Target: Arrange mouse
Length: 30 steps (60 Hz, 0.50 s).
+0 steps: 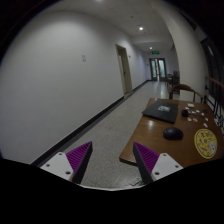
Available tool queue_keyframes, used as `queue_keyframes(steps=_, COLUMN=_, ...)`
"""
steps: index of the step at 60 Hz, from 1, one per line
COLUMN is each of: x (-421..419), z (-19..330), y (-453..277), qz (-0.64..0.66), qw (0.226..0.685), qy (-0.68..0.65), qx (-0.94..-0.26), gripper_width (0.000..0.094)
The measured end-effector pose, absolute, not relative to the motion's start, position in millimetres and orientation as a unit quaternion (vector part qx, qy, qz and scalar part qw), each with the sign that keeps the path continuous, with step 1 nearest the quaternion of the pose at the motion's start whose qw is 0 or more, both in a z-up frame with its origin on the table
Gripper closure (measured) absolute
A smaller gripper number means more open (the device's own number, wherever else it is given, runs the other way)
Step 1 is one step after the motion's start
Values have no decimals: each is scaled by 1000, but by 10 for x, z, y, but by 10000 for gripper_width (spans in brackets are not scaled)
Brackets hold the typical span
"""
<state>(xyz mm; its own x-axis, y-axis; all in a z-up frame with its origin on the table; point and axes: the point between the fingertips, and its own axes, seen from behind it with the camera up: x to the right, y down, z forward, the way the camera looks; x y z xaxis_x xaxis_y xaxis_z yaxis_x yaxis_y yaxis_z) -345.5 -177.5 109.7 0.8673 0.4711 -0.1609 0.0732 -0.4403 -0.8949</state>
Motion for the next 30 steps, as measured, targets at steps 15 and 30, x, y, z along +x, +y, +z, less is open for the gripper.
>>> queue_keyframes(steps=15, x=-2907, z=995, y=-1477, qz=167, qw=515, qy=-134, qx=-830, gripper_width=106)
queue_keyframes(steps=30, x=-2165, z=498, y=-736, qz=108, qw=516, qy=-120, qx=-841, gripper_width=106)
